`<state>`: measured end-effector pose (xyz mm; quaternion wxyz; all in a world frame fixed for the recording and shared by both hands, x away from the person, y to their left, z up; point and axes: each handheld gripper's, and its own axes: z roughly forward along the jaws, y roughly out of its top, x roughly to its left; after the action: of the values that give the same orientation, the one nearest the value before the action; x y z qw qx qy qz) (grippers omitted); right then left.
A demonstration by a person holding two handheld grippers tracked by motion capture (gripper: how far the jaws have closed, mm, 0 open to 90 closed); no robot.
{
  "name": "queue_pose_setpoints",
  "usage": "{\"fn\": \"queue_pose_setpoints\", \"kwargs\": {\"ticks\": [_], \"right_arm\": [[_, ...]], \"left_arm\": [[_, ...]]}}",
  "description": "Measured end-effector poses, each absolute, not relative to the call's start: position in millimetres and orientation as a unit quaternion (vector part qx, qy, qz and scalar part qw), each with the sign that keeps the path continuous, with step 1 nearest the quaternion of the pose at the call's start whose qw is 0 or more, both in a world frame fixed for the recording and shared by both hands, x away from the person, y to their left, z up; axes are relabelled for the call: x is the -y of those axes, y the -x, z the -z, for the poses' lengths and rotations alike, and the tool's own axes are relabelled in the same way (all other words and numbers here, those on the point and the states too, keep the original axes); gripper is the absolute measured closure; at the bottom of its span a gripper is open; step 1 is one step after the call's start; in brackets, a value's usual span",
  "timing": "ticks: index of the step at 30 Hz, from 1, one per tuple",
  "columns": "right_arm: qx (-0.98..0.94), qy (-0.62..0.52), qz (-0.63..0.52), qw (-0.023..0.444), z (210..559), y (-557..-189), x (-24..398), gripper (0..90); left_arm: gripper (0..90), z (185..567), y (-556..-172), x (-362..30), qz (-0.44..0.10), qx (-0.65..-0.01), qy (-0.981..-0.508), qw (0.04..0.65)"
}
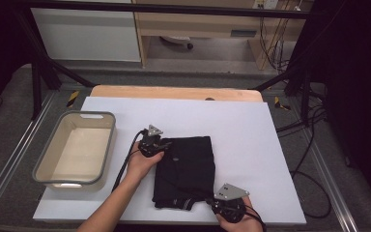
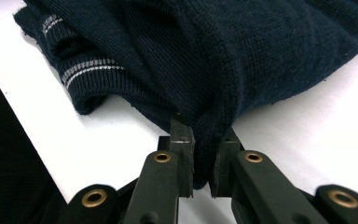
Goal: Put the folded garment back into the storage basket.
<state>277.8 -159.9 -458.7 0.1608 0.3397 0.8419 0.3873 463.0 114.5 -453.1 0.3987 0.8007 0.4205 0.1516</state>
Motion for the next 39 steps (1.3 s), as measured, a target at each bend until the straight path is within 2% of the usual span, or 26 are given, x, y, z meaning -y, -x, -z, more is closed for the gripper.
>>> {"fn": "queue_pose_setpoints", "kwargs": {"ticks": [2, 4, 7, 11, 15, 39], "right_arm": [[-0.842, -0.339, -0.386, 0.161, 458.1, -278.1, 159.5, 83.4], [-0.842, -0.339, -0.388, 0.160, 456.9, -278.4, 159.5, 83.6], [-0.841, -0.334, -0.392, 0.167, 453.1, -278.2, 159.3, 83.7], [-0.836, -0.324, -0.399, 0.192, 441.7, -277.4, 157.0, 84.0], [-0.837, -0.312, -0.400, 0.204, 434.0, -280.3, 154.9, 84.1], [-0.836, -0.289, -0.439, 0.160, 393.0, -303.4, 150.4, 84.1]], "left_arm": [[75.5, 449.1, -462.2, -111.8, -0.154, -0.420, -0.804, 0.390], [77.4, 443.7, -461.9, -111.9, -0.151, -0.425, -0.800, 0.396], [78.4, 429.6, -462.5, -115.4, -0.133, -0.432, -0.787, 0.420], [79.1, 415.2, -465.4, -115.7, -0.113, -0.426, -0.793, 0.421], [79.2, 402.7, -467.3, -114.3, -0.120, -0.420, -0.797, 0.417], [79.5, 330.3, -461.8, -115.5, -0.155, -0.378, -0.810, 0.420]]}}
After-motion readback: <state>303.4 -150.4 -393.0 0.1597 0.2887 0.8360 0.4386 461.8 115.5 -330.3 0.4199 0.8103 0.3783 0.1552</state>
